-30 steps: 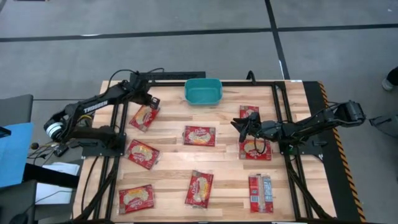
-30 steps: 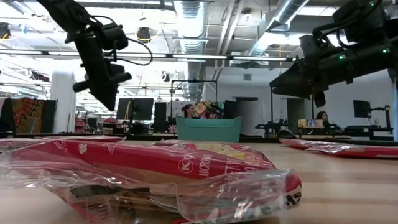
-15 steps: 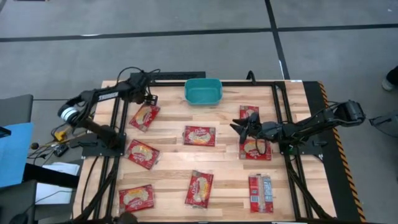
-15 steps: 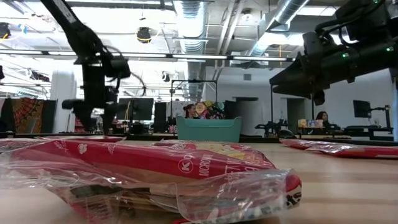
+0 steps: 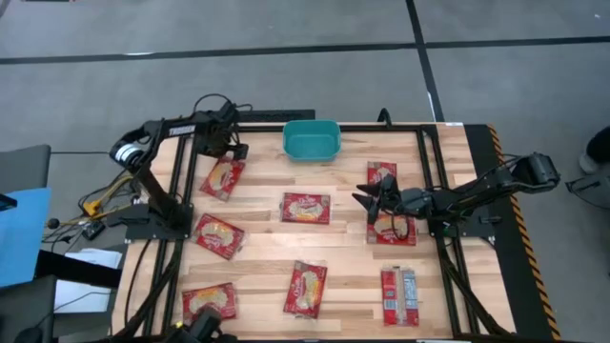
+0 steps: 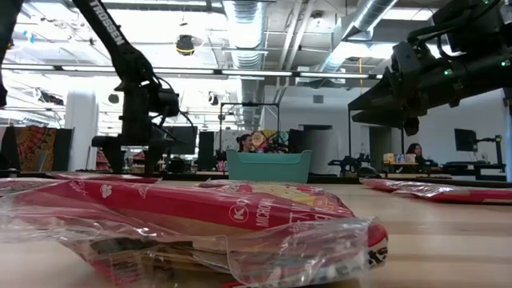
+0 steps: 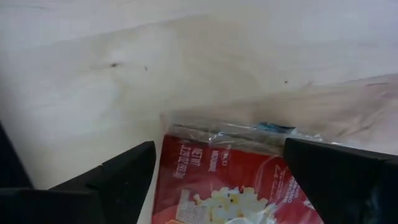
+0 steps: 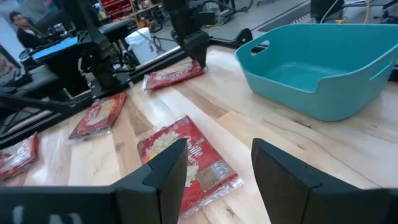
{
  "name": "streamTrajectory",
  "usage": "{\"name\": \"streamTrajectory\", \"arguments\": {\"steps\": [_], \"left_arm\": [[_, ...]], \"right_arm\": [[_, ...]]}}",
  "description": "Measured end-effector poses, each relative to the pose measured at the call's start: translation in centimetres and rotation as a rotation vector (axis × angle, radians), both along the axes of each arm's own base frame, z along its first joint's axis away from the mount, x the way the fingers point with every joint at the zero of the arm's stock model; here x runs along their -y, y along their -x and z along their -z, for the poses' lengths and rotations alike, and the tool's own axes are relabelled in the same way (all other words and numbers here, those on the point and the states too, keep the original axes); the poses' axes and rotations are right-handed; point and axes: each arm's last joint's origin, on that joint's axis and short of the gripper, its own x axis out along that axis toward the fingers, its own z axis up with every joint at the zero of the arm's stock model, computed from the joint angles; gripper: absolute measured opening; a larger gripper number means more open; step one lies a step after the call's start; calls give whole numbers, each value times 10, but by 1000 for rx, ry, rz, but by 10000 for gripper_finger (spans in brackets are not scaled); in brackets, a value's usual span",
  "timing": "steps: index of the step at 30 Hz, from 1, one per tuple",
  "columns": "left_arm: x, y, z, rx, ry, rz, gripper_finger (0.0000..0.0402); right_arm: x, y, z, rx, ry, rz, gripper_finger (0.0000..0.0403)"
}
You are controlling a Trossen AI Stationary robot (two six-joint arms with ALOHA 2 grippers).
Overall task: Sort popcorn bags into baskets
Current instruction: Put the red popcorn bag into the blue bin
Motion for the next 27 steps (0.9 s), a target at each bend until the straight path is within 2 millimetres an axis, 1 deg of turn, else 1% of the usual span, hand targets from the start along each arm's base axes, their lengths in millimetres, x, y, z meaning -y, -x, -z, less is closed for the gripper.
{"name": "streamTrajectory", "arguments": {"steps": [3, 5, 8, 11, 12, 13, 16, 20, 23, 25, 27], "left_arm": [[2, -4, 4, -42, 30, 17, 294], [5, -8, 8, -79, 46, 47, 247], [12, -12, 13, -148, 65, 127, 158], [15, -15, 14, -183, 68, 166, 56], [16, -16, 15, -187, 66, 165, 30], [16, -17, 14, -185, 63, 161, 17], [17, -16, 13, -186, 64, 169, 10], [22, -13, 2, -192, 72, 180, 2], [29, -10, -19, -160, 22, 194, 0], [34, -10, -38, -118, -49, 192, 1], [43, -10, -57, -77, -122, 188, 1]], "right_arm": [[0, 0, 2, -19, 1, -4, 196], [0, 1, 3, -37, 2, -4, 192], [0, 1, 5, -50, 4, -3, 186], [0, 1, 5, -49, 4, -3, 179], [0, 1, 5, -49, 4, -3, 177], [0, 1, 5, -49, 3, -3, 174], [0, 1, 4, -47, 3, -3, 167], [0, 1, 4, -42, 3, -3, 157], [1, 1, 2, -17, 6, 26, 150], [2, 1, -2, 19, 10, 74, 145], [3, 0, -6, 57, 25, 102, 143]]}}
